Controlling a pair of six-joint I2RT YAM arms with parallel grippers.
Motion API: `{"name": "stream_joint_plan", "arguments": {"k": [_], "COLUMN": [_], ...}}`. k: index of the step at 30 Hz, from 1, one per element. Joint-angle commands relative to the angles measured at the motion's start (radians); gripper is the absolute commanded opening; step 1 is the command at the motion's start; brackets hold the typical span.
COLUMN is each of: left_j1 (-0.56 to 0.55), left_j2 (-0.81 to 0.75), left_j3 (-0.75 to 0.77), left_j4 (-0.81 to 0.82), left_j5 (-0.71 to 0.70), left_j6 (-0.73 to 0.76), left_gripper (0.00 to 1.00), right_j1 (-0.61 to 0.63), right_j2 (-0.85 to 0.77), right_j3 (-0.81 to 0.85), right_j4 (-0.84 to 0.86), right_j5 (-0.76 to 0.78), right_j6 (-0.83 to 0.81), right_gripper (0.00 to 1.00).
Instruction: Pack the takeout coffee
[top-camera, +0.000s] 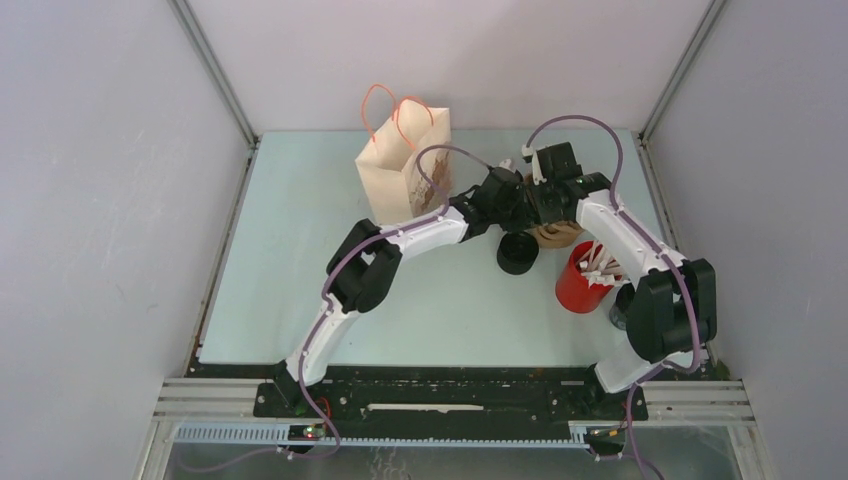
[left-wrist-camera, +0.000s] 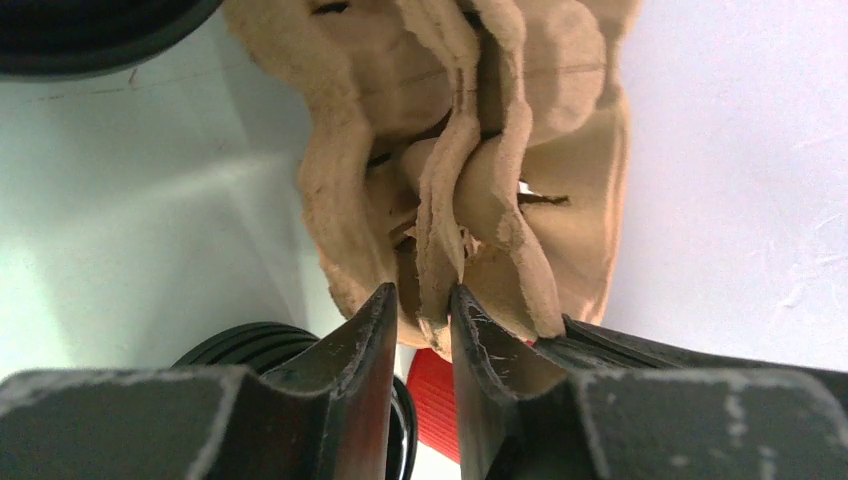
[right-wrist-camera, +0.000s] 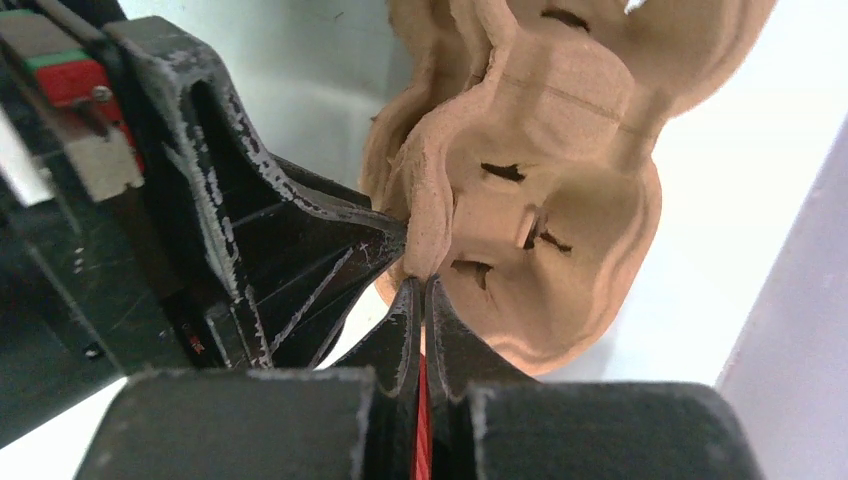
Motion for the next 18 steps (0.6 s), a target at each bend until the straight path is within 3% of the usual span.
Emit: {"name": "stream_joint_plan", "arguments": {"k": [1, 5, 10, 13, 18], "left_j1": [0.014, 0.013, 0.011, 0.011, 0.012], "left_j2": [0.027, 0.022, 0.007, -0.03, -0.054], "left_j3": [0.009, 0.028, 0.033, -0.01, -0.027], "left_j4": [-0.105, -0.114, -0.126, -0.081, -0.068], "left_j5": [-0.1, -0.098, -0.1, -0.069, -0.021], "left_j6": [0.054, 0.085, 0.11, 0.132, 0.138], "left_gripper": [0.3, 0.31, 0.31, 0.39, 0.48], "right_j1": [0.031, 0.024, 0.0, -0.039, -0.052], "right_j2": [-0.118, -0.107, -0.078, -0.039, -0.025], "right_j3": [0.041, 0.046, 0.046, 0.043, -0.007], "right_j4": [0.062, 0.05, 0.044, 0.033, 0.071], "right_j5": [0.132, 0.168, 0.081, -0.099, -0.171], "right_j6": [-0.037, -0.051, -0.03, 0.016, 0.06], "right_gripper": [0.0, 0.0, 0.0, 0.0, 0.0]}}
